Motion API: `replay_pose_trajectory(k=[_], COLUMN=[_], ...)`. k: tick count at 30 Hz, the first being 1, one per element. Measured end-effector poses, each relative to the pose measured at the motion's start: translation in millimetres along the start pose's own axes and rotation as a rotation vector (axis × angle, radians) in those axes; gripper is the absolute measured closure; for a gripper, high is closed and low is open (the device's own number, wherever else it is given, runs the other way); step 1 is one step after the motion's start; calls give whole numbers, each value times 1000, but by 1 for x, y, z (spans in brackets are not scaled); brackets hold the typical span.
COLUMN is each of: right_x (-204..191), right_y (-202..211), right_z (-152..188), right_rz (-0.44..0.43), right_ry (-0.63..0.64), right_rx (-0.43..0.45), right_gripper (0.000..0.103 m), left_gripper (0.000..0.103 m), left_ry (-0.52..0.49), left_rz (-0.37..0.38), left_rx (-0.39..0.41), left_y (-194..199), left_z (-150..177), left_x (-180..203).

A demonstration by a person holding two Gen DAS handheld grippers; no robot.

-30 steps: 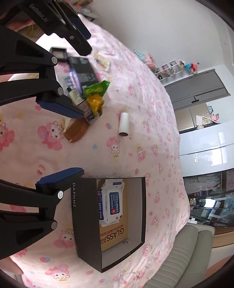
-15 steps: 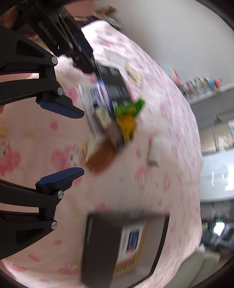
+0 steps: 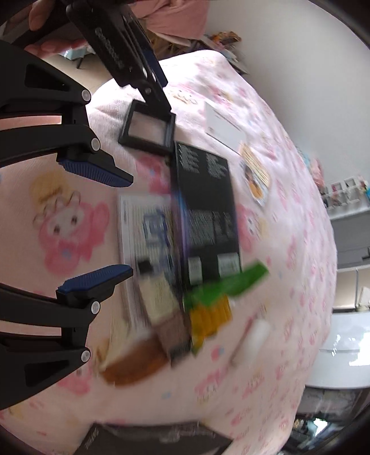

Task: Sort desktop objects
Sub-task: 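Move the left tool to the black square frame in the pile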

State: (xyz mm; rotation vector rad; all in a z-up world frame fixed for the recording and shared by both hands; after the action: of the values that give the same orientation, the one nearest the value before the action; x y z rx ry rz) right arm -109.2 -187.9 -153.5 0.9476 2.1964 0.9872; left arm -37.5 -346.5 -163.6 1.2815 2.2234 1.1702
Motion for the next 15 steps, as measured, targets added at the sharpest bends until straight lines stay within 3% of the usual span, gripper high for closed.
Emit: replay_pose_trajectory(k=[7,9,15], right_x=[-32,-35,-37], right_y=[-34,-37,-48], right_z=[3,4,11], right_rz=[-46,-66,-96], right_ry=[53,48,54], right_rx=[-74,-87,-122], right_gripper=[50,50,50], left_gripper=[48,59,71], left_ry=[121,136,136], left_rz=[20,52,105], left_rx=[-91,-117,-98], left_y=[-30,-35,-24], left_z=[20,27,31], left_x=[-29,-27,-15])
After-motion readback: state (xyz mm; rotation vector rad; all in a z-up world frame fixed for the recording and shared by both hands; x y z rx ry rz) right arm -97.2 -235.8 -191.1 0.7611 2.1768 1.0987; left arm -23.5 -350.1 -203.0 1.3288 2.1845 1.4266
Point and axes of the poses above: each gripper's, at about its wrist camera, not at the fingertips, and y roughly against the way its jaws point, x to its right, z to its underside, the point moved 6 cm from there along -y, roughly the way its jaws point, and after that the axes turned 5 degrees about x, right-handed, at the moved point
